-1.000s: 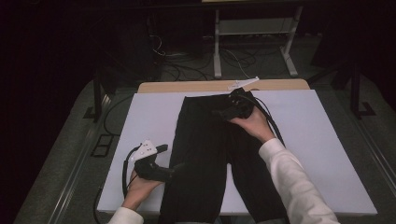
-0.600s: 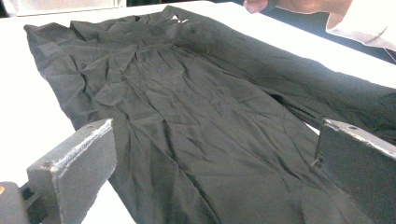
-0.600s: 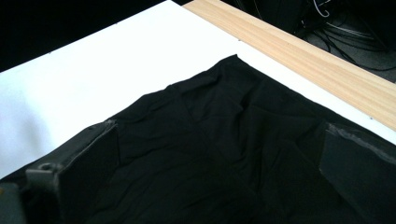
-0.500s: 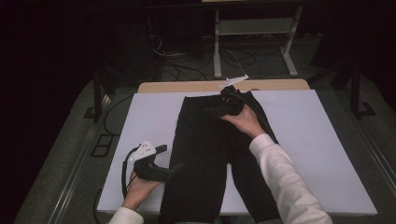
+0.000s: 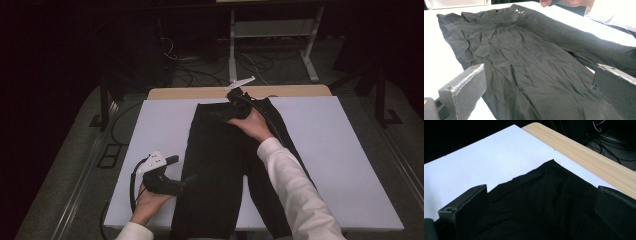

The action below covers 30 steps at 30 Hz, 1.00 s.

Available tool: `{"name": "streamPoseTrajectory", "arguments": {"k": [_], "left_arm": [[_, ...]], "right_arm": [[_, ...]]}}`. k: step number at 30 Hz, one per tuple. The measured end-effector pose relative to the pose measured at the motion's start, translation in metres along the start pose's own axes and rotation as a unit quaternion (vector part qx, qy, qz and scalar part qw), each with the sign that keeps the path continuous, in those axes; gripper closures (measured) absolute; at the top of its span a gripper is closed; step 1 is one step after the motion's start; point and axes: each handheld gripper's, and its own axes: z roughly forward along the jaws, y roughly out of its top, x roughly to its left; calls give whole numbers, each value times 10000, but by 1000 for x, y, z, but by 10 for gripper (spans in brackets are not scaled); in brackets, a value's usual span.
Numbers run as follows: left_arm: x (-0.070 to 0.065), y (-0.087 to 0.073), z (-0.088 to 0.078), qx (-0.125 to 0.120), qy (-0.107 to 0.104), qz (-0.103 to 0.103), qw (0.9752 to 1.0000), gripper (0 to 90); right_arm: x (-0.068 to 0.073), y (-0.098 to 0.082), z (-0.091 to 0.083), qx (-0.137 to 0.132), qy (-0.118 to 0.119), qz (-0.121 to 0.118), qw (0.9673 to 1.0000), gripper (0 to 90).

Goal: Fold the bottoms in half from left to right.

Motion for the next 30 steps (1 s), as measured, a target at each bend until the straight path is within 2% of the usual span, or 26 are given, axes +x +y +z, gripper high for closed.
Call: {"name": "streamPoseTrajectory", "arguments": {"k": [13, 15, 25, 30], "left_arm": [[2, 1, 0, -11, -42, -1, 10000, 0], [2, 1, 0, -5, -53, 4, 10000, 0], [3, 1, 0, -12, -76, -25, 10000, 0], [3, 1, 0, -13, -90, -24, 10000, 0]], "right_arm": [[0, 19, 30, 3, 19, 45, 10000, 0], [1, 20, 34, -25, -31, 44, 10000, 0], [1, 26, 60, -1, 26, 127, 9999, 0], [2, 26, 73, -102, 62, 279, 9995, 0]]}}
